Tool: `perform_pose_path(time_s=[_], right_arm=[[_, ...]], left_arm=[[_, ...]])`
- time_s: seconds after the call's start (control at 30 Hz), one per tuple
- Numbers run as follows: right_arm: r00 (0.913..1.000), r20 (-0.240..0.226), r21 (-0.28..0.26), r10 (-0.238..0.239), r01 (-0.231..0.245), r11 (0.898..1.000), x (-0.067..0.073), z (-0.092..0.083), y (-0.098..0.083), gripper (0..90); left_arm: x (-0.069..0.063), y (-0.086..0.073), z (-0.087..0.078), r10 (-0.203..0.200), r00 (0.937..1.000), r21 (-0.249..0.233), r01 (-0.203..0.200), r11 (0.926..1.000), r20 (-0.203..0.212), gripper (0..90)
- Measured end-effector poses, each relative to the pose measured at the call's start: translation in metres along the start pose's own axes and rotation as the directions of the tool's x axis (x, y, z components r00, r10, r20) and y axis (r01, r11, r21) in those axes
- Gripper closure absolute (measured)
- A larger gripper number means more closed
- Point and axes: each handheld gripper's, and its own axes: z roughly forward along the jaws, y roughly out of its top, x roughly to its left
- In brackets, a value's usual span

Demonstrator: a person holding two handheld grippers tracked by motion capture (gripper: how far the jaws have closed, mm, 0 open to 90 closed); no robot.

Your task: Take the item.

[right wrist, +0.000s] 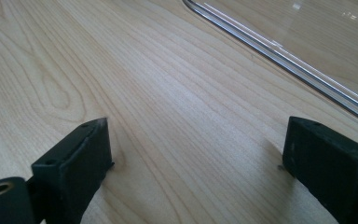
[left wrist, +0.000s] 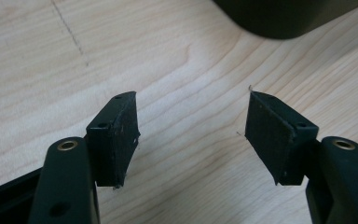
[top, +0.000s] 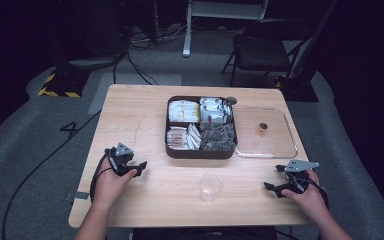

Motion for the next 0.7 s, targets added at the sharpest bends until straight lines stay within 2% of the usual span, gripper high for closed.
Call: perform_pose_path(time_s=[0.1,0.13,0.2,0.37,0.5,0.7], right_arm=[[1.0,0.0,0.0,0.0,0.0,1.0,0.0,0.0,0.0,8.0],[1.0,0.0,0.0,0.0,0.0,1.0,0.0,0.0,0.0,8.1],[1.0,0.0,0.0,0.0,0.0,1.0,0.0,0.0,0.0,8.1],[1.0,0.001,-0.002,-0.001,0.001,1.0,0.0,0.0,0.0,8.4],[1.0,0.001,-0.002,-0.002,0.002,1.0,0.0,0.0,0.0,8.3],[1.0,0.001,-0.002,-0.001,0.001,1.0,0.0,0.0,0.0,8.4]], left_arm=[[-0.001,0.006,-0.005,0.008,0.9998,-0.01,-0.008,0.9999,0.019,34.6],[-0.003,0.012,-0.01,0.017,0.9993,-0.018,-0.017,0.9997,0.034,34.6],[-0.003,0.015,-0.014,0.027,0.999,-0.024,-0.026,0.9994,0.035,34.7],[-0.006,0.038,-0.028,0.048,0.998,-0.059,-0.046,0.9972,0.04,35.1],[-0.008,0.056,-0.029,0.064,0.997,-0.087,-0.06,0.9944,0.044,35.9],[-0.009,0.078,-0.026,0.093,0.9944,-0.092,-0.088,0.9919,0.05,35.9]])
